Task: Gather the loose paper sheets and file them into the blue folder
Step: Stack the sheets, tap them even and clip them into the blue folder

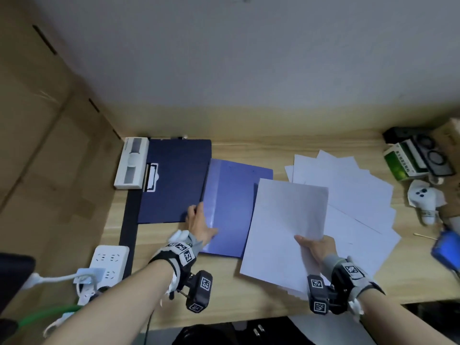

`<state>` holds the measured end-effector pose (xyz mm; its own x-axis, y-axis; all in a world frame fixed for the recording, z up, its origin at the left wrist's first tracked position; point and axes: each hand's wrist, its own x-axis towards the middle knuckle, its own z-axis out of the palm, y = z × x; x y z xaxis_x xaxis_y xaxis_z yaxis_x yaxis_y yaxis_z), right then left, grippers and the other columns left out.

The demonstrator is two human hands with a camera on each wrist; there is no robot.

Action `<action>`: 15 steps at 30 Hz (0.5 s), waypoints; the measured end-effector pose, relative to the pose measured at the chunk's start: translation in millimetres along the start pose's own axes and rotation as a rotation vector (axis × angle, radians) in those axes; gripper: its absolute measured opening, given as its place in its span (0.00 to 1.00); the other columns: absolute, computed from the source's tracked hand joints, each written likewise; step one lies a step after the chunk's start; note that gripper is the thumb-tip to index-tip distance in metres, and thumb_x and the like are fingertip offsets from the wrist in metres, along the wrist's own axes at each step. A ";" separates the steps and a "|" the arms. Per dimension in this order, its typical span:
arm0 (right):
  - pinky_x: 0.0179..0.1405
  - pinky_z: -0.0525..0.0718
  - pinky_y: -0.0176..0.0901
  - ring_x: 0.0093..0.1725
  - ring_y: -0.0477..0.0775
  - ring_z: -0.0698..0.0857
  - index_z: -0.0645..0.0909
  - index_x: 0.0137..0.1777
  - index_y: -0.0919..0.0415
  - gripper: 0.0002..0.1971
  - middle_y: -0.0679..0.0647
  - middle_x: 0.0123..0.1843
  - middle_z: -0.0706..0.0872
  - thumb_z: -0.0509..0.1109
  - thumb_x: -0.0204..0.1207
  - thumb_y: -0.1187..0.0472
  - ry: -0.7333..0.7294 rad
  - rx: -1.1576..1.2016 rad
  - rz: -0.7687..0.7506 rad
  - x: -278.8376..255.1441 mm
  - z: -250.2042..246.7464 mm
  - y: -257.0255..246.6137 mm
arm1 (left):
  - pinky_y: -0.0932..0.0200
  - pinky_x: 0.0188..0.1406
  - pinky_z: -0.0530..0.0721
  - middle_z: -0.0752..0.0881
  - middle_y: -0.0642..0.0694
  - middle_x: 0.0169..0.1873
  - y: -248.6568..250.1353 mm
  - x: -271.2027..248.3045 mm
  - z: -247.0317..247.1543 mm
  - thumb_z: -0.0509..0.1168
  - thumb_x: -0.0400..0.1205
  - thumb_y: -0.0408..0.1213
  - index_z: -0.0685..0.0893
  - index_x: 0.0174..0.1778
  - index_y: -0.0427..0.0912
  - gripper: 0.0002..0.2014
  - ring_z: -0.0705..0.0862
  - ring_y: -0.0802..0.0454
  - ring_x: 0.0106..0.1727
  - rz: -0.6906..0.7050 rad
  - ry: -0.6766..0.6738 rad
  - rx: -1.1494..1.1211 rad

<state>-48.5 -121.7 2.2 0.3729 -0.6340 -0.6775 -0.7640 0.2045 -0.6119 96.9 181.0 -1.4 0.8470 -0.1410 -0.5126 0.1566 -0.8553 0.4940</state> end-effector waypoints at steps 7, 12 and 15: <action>0.59 0.86 0.64 0.49 0.66 0.89 0.84 0.49 0.66 0.24 0.62 0.45 0.91 0.89 0.57 0.58 -0.018 0.052 0.098 52.8 -39.3 27.4 | 0.44 0.78 0.64 0.25 0.40 0.81 5.6 -24.4 50.3 0.74 0.67 0.47 0.36 0.85 0.53 0.60 0.29 0.35 0.83 0.293 -0.201 0.717; 0.65 0.83 0.58 0.51 0.63 0.88 0.84 0.52 0.67 0.21 0.58 0.43 0.90 0.87 0.61 0.64 -0.081 0.057 0.102 68.3 -40.3 27.4 | 0.43 0.69 0.74 0.30 0.32 0.82 29.5 -27.8 54.8 0.69 0.73 0.31 0.36 0.85 0.48 0.54 0.35 0.26 0.83 0.215 -0.188 0.859; 0.66 0.83 0.58 0.52 0.64 0.88 0.84 0.55 0.68 0.25 0.60 0.45 0.90 0.87 0.60 0.63 -0.132 0.072 0.077 72.3 -40.8 17.5 | 0.39 0.76 0.66 0.36 0.27 0.82 39.9 -32.8 52.7 0.70 0.74 0.31 0.37 0.85 0.42 0.53 0.42 0.23 0.83 0.178 -0.192 0.930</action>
<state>-56.4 -194.3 -40.8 0.3839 -0.5120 -0.7684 -0.7554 0.3045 -0.5803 48.6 125.2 -1.9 0.7090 -0.3151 -0.6309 -0.5010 -0.8546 -0.1362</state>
